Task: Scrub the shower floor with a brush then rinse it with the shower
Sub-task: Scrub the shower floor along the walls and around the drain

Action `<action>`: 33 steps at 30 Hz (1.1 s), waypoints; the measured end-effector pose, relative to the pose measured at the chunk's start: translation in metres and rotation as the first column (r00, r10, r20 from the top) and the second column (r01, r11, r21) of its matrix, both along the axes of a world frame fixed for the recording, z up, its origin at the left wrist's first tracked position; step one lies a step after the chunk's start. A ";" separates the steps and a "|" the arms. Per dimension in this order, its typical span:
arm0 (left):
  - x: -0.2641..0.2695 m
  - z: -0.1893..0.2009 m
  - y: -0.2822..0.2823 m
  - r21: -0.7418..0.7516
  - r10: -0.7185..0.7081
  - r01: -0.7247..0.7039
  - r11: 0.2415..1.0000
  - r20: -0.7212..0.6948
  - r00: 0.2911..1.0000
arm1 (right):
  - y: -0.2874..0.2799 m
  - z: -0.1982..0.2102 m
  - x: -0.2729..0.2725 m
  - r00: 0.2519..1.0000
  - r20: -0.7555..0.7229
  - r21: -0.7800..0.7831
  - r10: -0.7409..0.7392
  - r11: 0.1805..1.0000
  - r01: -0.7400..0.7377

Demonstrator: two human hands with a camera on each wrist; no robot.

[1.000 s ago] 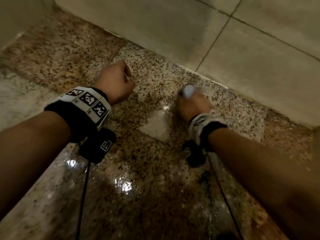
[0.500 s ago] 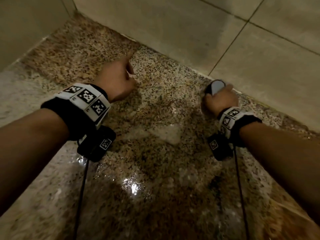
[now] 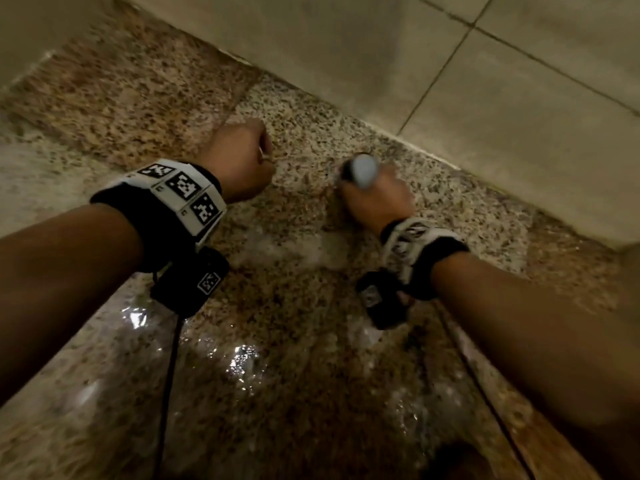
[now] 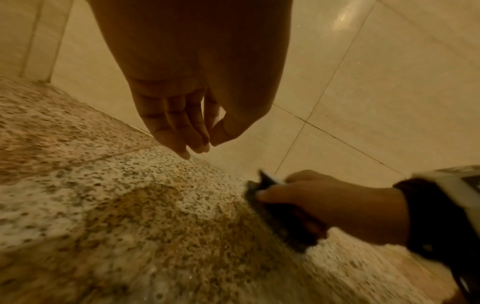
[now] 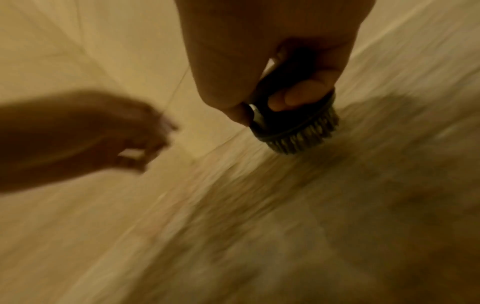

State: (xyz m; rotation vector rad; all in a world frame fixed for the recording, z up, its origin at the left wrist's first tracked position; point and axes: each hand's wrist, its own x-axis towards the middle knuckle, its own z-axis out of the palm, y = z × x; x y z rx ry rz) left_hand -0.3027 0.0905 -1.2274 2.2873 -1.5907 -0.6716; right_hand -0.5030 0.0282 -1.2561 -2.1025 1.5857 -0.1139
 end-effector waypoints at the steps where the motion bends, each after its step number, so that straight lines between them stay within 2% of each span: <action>1: -0.004 0.000 -0.001 0.017 -0.024 0.024 1.000 -0.008 1.000 | -0.012 0.001 -0.035 0.982 -0.089 -0.024 -0.169 0.986 0.168; 2: -0.009 0.001 -0.003 0.026 -0.047 0.048 0.999 -0.018 0.999 | -0.017 0.001 -0.065 0.940 -0.172 -0.041 -0.296 0.955 0.294; 3: -0.015 0.002 -0.005 0.026 -0.075 0.076 0.997 -0.034 0.997 | -0.017 -0.003 -0.088 0.901 -0.237 -0.044 -0.364 0.930 0.364; 5: -0.026 0.002 -0.006 -0.002 -0.124 0.124 0.992 -0.074 0.990 | -0.007 -0.015 -0.107 0.880 -0.305 0.013 -0.364 0.922 0.386; 7: -0.029 0.002 -0.003 -0.031 -0.151 0.148 0.988 -0.110 0.982 | 0.012 -0.025 -0.091 0.900 -0.292 0.057 -0.324 0.933 0.354; 9: -0.020 0.000 0.003 -0.030 -0.145 0.143 0.989 -0.115 0.983 | 0.032 -0.029 -0.051 0.947 -0.237 0.071 -0.216 0.968 0.239; 11: -0.007 0.000 0.008 0.008 -0.095 0.096 0.995 -0.093 0.991 | 0.051 -0.027 -0.005 0.985 -0.174 0.107 -0.019 0.994 0.038; 13: 0.005 0.004 0.012 0.045 -0.049 0.051 0.998 -0.050 0.998 | 0.069 -0.024 0.036 0.978 -0.126 0.178 0.168 0.973 -0.144; 15: 0.009 0.007 0.015 0.061 -0.043 0.044 0.997 -0.006 0.999 | 0.081 -0.027 0.063 0.977 -0.035 0.289 0.209 0.938 -0.190; 18: -0.003 0.006 0.011 0.085 -0.096 0.095 0.992 0.007 0.995 | 0.073 -0.028 0.057 0.995 0.064 0.302 0.082 0.948 -0.098; 21: -0.029 0.003 0.000 0.097 -0.167 0.170 0.981 -0.038 0.985 | 0.035 -0.012 -0.014 0.983 0.069 0.175 -0.171 0.972 0.157; 24: -0.053 -0.002 -0.010 0.075 -0.263 0.266 0.961 -0.042 0.964 | 0.003 0.001 -0.110 0.915 -0.099 0.091 -0.390 0.913 0.399; 26: -0.065 -0.005 -0.013 0.033 -0.296 0.298 0.954 -0.049 0.954 | 0.007 -0.003 -0.145 0.866 -0.230 0.092 -0.445 0.876 0.474; 28: -0.069 -0.006 -0.013 -0.009 -0.297 0.297 0.955 -0.062 0.953 | 0.021 -0.016 -0.142 0.867 -0.260 0.088 -0.424 0.884 0.459; 30: -0.063 -0.005 -0.010 -0.024 -0.283 0.282 0.959 -0.062 0.957 | 0.036 -0.024 -0.107 0.906 -0.190 0.098 -0.377 0.911 0.400; 33: -0.045 0.006 -0.002 -0.003 -0.230 0.230 0.973 -0.055 0.972 | 0.059 -0.027 -0.026 0.985 -0.032 0.212 -0.171 0.962 0.174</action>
